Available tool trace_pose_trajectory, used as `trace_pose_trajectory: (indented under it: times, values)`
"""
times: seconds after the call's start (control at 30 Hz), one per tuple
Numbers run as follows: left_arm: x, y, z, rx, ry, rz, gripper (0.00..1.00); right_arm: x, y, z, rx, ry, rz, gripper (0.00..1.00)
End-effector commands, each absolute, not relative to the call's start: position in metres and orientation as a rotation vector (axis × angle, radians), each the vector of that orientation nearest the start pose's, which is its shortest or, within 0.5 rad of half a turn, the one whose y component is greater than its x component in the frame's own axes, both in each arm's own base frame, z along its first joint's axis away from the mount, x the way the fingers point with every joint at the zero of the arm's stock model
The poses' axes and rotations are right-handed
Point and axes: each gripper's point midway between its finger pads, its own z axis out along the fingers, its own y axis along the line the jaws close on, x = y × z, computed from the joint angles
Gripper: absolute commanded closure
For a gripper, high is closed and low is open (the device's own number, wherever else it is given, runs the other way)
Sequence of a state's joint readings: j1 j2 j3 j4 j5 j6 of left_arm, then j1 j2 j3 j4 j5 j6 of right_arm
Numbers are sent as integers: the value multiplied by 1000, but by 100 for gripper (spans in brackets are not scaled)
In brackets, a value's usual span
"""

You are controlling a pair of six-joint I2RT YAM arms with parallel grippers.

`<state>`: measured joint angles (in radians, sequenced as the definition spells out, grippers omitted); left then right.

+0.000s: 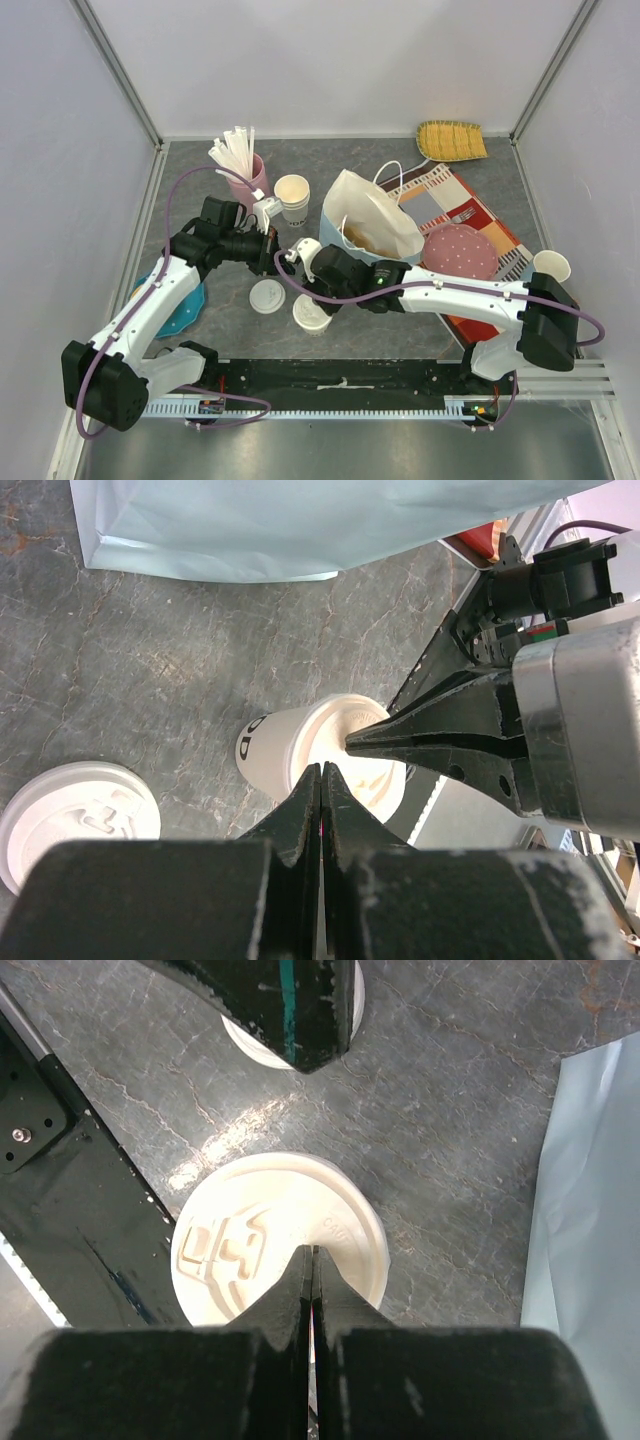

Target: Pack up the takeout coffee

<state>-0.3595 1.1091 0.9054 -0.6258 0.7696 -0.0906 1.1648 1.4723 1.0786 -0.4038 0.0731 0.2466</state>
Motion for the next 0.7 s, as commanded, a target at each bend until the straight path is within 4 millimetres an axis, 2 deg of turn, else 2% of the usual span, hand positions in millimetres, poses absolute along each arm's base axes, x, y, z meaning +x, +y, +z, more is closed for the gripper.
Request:
trace_pose_trajectory:
  times: [0.0,0.03,0.1,0.2,0.5,0.6,0.67]
  values:
    - [196,-212,198,676,2237,-1179,98,161,353,149,-1073,2201,527,100]
    - [196,-212,198,676,2235,-1179,98,164,357,165,-1059,2169,540,100]
    - [197,-212,198,676,2236,-1177,98,167,356,183,-1051,2133,533,100]
    - [197,-212,198,677,2233,-1179,98,170,353,198,-1029,2106,534,100]
    - [198,-212,198,674,2234,-1171,98,151,345,134,-1085,2242,533,100]
    - [200,-211,198,672,2232,-1162,98,149,343,125,-1105,2266,520,100]
    - [201,-211,200,671,2227,-1159,98,150,343,130,-1109,2254,510,100]
